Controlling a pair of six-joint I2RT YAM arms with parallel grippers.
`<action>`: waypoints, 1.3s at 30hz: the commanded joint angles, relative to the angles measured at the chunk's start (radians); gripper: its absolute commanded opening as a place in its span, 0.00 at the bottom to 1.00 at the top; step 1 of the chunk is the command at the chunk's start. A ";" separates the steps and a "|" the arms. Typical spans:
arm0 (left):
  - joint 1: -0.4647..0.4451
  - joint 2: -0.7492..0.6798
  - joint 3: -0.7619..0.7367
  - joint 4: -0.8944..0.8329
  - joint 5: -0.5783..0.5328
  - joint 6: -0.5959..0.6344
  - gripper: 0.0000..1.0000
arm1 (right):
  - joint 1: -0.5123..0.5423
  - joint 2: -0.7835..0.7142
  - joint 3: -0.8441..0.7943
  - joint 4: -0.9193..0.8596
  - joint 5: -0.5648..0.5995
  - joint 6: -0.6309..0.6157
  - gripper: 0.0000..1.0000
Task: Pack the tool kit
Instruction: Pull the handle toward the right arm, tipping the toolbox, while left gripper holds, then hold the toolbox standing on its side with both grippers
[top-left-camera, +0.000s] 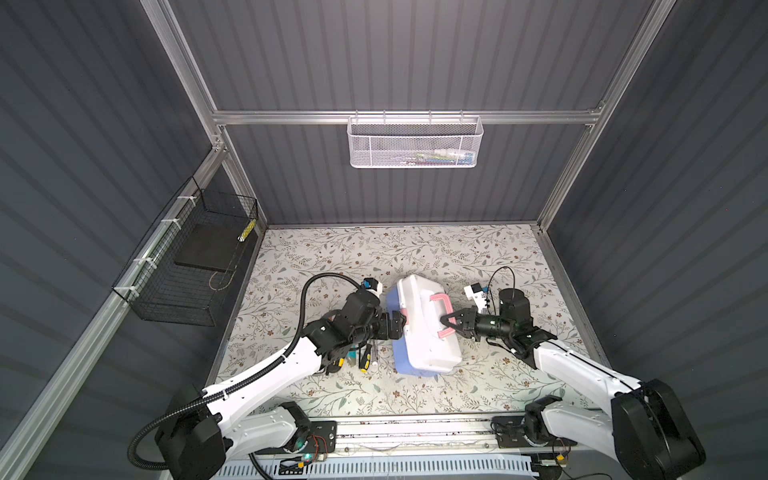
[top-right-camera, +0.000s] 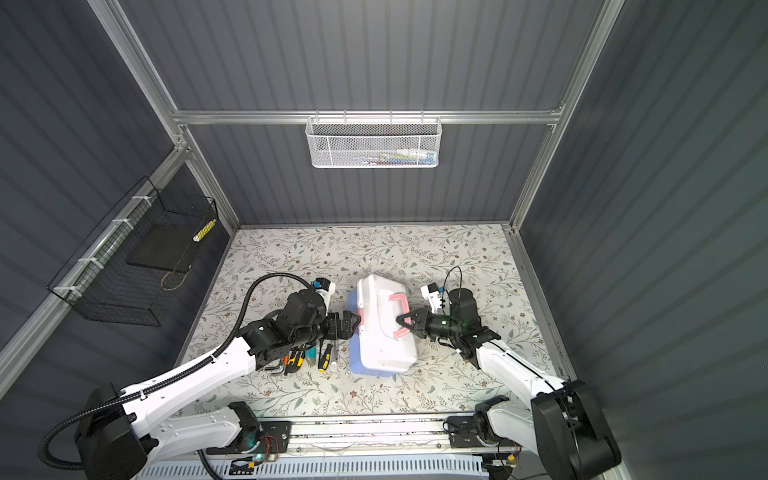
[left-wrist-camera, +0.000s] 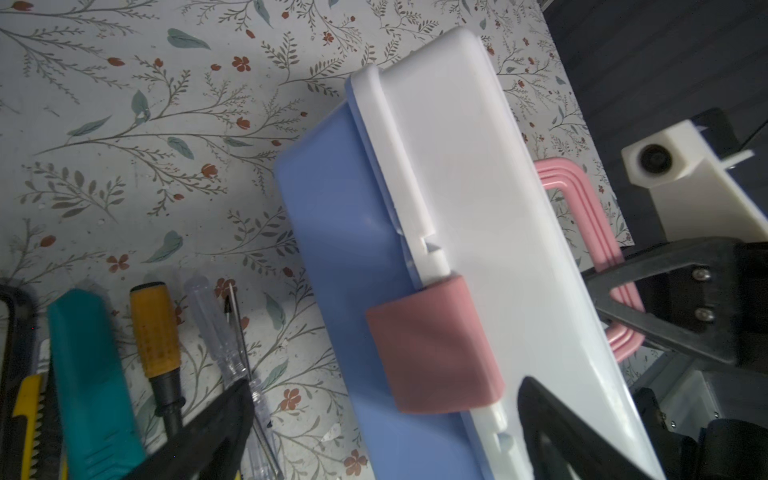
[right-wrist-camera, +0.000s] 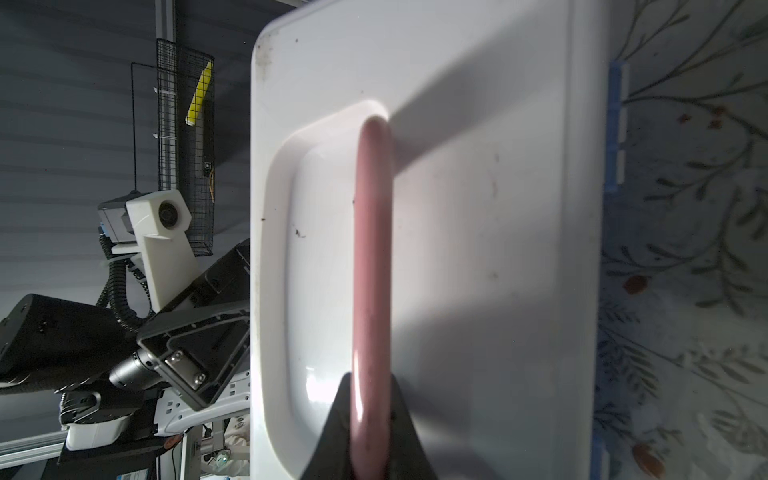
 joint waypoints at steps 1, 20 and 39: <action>-0.005 0.014 0.042 0.033 0.053 -0.026 0.99 | -0.033 -0.048 -0.010 -0.054 -0.010 -0.065 0.00; -0.040 0.076 0.076 0.204 0.166 -0.231 1.00 | -0.040 -0.060 0.112 -0.437 0.204 -0.353 0.00; -0.105 0.205 0.228 0.032 0.135 -0.327 0.99 | -0.041 -0.051 0.155 -0.479 0.226 -0.397 0.00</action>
